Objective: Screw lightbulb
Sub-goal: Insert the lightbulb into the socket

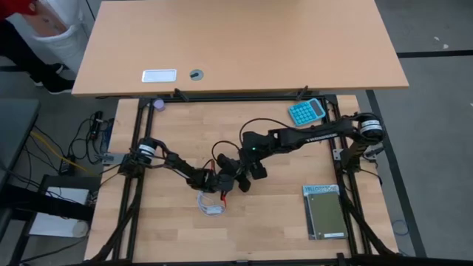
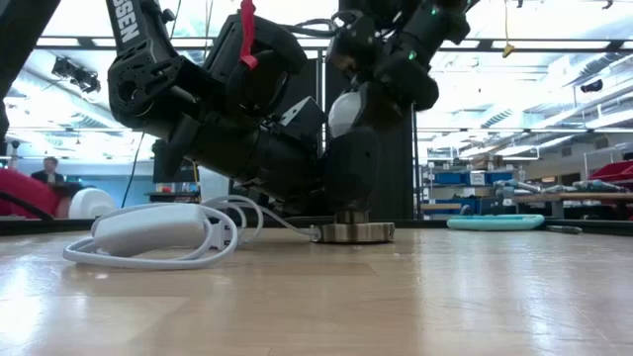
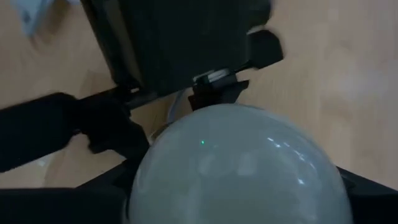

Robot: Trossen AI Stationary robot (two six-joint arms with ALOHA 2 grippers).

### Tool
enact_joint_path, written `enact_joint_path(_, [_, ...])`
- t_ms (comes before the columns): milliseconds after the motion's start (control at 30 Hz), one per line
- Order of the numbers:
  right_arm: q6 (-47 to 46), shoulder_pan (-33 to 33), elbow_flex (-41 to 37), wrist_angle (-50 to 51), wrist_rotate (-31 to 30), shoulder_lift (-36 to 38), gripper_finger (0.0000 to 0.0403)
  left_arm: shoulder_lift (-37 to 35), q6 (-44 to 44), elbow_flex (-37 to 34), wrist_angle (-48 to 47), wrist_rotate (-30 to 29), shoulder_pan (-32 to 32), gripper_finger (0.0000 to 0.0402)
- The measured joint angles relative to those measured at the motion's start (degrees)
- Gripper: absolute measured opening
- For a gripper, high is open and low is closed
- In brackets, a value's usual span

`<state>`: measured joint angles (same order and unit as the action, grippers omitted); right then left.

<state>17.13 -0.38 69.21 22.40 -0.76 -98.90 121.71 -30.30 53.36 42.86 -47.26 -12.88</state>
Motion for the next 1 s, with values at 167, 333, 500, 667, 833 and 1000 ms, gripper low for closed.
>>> enact_joint_path(167, [0.02,0.17,-0.02,0.11,0.22,-2.11,0.0268,0.02,0.04,-0.02,-0.28,-0.11,-0.04,0.0206])
enact_joint_path(333, [-0.23,0.15,0.0,0.22,0.16,-2.07,0.0244,0.02,0.06,-0.02,-0.6,-0.11,-0.04,0.0206])
enact_joint_path(500, [-1.77,0.26,0.0,1.09,0.24,-1.98,0.0226,0.02,0.0,-0.02,-0.66,-0.27,-0.04,0.0206])
enact_joint_path(667, [-8.37,0.33,-0.07,0.5,0.16,-1.98,0.0222,0.02,-1.22,-0.02,-0.7,-0.71,-0.04,0.0206])
enact_joint_path(833, [-16.64,1.26,-0.07,-0.92,-3.32,-2.2,0.022,0.02,-2.49,-0.02,-0.55,-1.38,-0.04,0.0206])
enact_joint_path(1000, [-23.71,2.89,-0.07,-1.78,-8.94,-2.2,0.0216,0.0,-3.14,0.01,-1.18,-2.86,0.0,0.0206])
